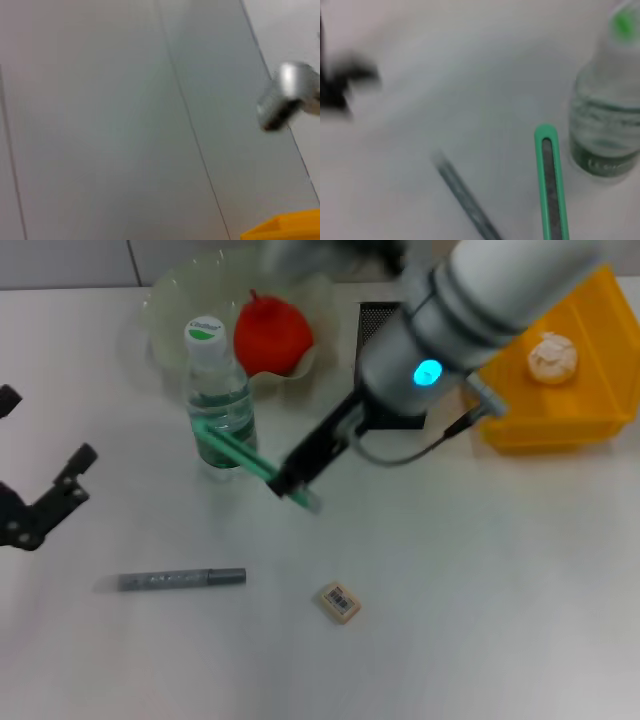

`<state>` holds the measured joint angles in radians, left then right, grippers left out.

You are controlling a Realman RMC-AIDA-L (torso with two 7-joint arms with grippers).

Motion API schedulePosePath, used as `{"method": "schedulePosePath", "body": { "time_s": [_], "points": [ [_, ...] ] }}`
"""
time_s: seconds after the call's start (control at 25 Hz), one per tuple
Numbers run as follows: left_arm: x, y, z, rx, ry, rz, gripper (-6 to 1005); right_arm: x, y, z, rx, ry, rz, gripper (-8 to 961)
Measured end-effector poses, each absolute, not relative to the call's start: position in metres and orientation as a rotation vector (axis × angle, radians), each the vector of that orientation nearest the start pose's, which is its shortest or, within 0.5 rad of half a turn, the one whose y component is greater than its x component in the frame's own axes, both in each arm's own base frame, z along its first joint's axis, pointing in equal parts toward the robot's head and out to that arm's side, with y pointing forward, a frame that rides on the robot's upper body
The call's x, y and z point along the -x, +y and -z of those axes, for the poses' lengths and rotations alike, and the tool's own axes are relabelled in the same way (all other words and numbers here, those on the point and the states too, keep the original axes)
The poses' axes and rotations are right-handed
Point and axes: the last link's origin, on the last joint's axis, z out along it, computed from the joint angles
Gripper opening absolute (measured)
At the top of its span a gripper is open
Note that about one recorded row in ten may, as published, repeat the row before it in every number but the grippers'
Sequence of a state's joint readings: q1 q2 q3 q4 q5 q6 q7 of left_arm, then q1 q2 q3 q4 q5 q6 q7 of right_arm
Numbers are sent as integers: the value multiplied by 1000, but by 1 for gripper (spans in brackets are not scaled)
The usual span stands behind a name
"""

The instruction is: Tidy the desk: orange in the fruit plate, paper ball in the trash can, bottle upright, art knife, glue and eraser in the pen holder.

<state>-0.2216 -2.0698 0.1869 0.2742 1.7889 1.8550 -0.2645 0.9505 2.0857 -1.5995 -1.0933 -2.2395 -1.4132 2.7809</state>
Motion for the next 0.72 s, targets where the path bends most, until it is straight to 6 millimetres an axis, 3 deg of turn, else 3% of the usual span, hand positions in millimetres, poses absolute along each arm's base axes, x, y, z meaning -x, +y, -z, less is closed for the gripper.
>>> {"method": "schedulePosePath", "body": {
  "time_s": [0.12, 0.16, 0.36, 0.72],
  "points": [
    [328, 217, -21, 1936, 152, 802, 799, -56, 366, 59, 2894, 1165, 110, 164],
    [325, 219, -16, 1922, 203, 771, 799, -58, 368, 50, 2898, 1316, -41, 164],
    [320, 224, -6, 1902, 270, 722, 799, -76, 371, 29, 2837, 1553, -285, 165],
    [318, 228, -7, 1889, 271, 734, 799, -105, 368, -12, 2736, 1727, -546, 165]
  ]
}}
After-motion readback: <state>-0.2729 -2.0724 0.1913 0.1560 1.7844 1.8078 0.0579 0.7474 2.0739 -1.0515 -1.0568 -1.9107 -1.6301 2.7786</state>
